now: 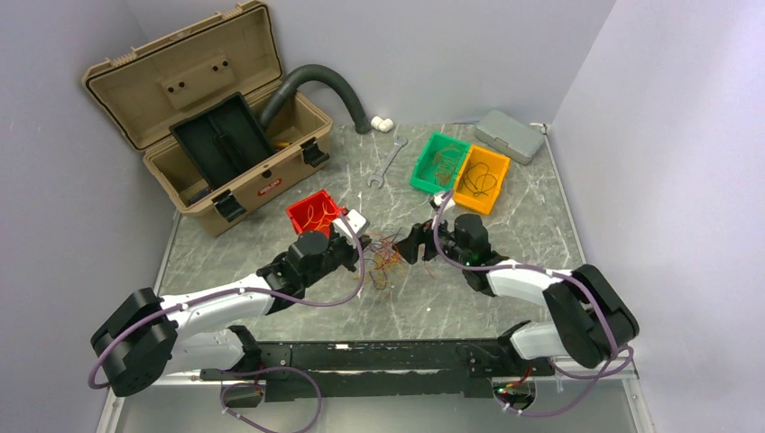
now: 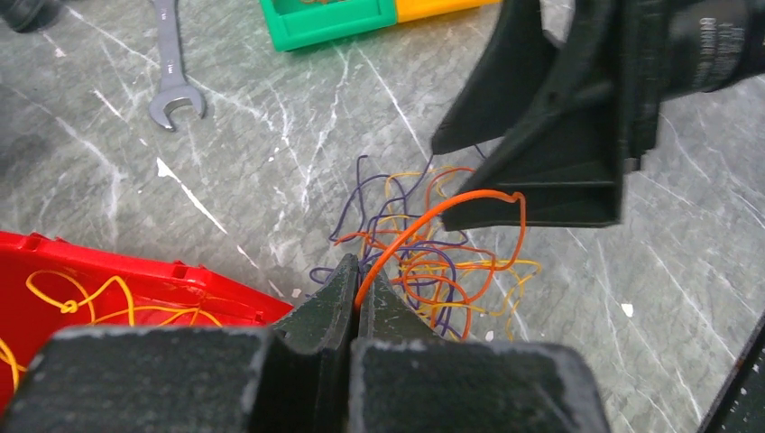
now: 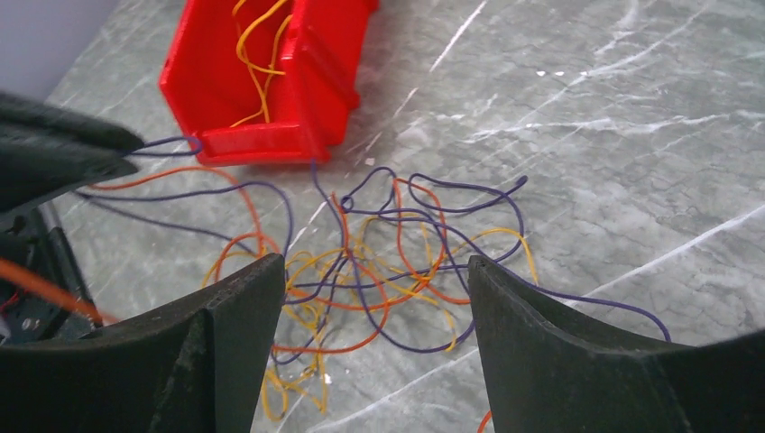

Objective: Untangle the cables

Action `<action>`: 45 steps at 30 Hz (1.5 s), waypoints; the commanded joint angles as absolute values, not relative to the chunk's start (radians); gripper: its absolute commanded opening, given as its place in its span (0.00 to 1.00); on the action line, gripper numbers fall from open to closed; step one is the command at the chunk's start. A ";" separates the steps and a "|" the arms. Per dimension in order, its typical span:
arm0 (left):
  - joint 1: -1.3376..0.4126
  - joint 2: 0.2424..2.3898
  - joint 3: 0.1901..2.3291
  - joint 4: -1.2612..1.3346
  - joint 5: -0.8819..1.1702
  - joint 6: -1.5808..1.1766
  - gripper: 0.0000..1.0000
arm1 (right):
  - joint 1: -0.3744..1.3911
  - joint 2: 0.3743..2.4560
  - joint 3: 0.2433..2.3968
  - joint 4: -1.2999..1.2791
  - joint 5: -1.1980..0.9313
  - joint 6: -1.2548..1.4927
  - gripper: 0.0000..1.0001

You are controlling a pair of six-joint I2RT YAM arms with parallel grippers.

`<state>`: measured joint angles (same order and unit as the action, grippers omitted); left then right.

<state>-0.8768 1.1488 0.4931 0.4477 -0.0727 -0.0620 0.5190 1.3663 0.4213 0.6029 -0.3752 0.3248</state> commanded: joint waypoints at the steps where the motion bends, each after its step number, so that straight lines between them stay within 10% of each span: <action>1: -0.882 1.136 0.497 0.486 -0.154 -0.058 0.00 | 0.523 1.276 0.362 0.706 -0.415 0.291 0.76; 16: -0.881 1.221 0.575 0.389 -0.306 -0.077 0.00 | 0.544 1.121 0.241 0.857 -0.534 0.245 0.67; 31: -0.882 1.240 0.595 0.389 -0.031 -0.042 0.03 | 0.656 1.268 0.380 0.734 -0.453 0.174 0.62; 37: -0.882 1.213 0.561 0.435 0.031 -0.037 0.46 | 0.668 1.270 0.385 0.753 -0.366 0.221 0.00; 45: -0.882 1.211 0.564 0.423 0.070 -0.029 0.89 | 0.618 1.033 0.267 0.693 0.305 0.363 0.00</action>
<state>-0.8787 1.2194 0.5396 0.4076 0.0147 -0.0360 0.6437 1.1416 0.3046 0.7021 -0.0742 0.2783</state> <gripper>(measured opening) 0.832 0.010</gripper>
